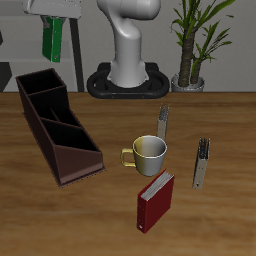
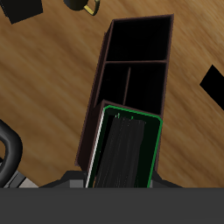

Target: Place the green book into the right desk caddy's right compartment

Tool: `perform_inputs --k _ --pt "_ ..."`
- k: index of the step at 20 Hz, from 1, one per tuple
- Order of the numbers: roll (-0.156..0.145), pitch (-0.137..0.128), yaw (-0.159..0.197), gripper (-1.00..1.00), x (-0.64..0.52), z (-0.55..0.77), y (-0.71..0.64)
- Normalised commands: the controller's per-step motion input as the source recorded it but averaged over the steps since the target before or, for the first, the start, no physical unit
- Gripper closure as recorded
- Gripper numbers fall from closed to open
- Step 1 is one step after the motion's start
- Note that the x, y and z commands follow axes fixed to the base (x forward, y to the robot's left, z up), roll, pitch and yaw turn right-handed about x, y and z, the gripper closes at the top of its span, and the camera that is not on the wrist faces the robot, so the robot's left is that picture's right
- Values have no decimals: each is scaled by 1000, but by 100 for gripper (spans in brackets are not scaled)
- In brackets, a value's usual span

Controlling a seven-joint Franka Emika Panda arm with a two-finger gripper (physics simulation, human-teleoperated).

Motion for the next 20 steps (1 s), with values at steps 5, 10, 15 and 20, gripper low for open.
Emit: perform_inputs --k 5,10,15,20 --pt "-8 5 -13 100 26 -12 -56" --pt "6 12 -11 100 25 -70 3" --pt "1 4 -4 100 -23 -31 -6" --pt "-11 18 -3 100 -11 -94 -46"
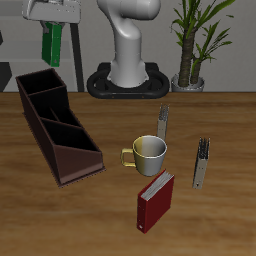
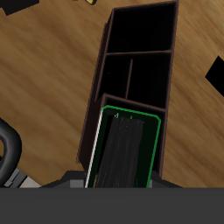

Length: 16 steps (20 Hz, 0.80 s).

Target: Place the green book into the right desk caddy's right compartment

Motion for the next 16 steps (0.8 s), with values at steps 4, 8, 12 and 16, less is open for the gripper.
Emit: perform_inputs --k 4,8,12,16 --pt "-24 8 -5 100 -47 -85 -75" --pt "-18 5 -6 100 -18 -33 -56" --pt "-26 -7 -13 100 -11 -13 -85" --pt "-17 -25 3 100 19 92 -83"
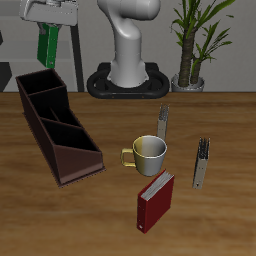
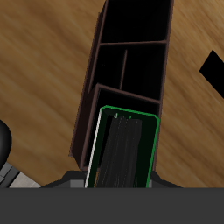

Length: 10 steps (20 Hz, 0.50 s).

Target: Place the green book into the right desk caddy's right compartment

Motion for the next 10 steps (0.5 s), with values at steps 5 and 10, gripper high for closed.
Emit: perform_inputs --k 5,10 --pt "-14 -41 3 100 43 108 -72" --pt "6 -28 20 100 60 21 -2"
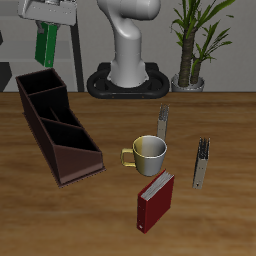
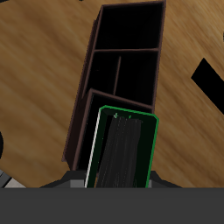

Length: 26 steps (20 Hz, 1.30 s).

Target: Place the green book into the right desk caddy's right compartment

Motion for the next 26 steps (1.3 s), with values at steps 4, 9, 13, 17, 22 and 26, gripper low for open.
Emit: perform_inputs --k 4,9,13,17,22,26 --pt "4 -11 -10 100 152 27 4" --pt "15 -7 -3 100 144 -53 7" --pt "-4 23 -30 100 81 -99 -4" --pt "14 4 -15 100 -5 -41 73" --pt "34 6 -8 100 -2 -79 134" --pt "9 -7 7 100 17 -40 16"
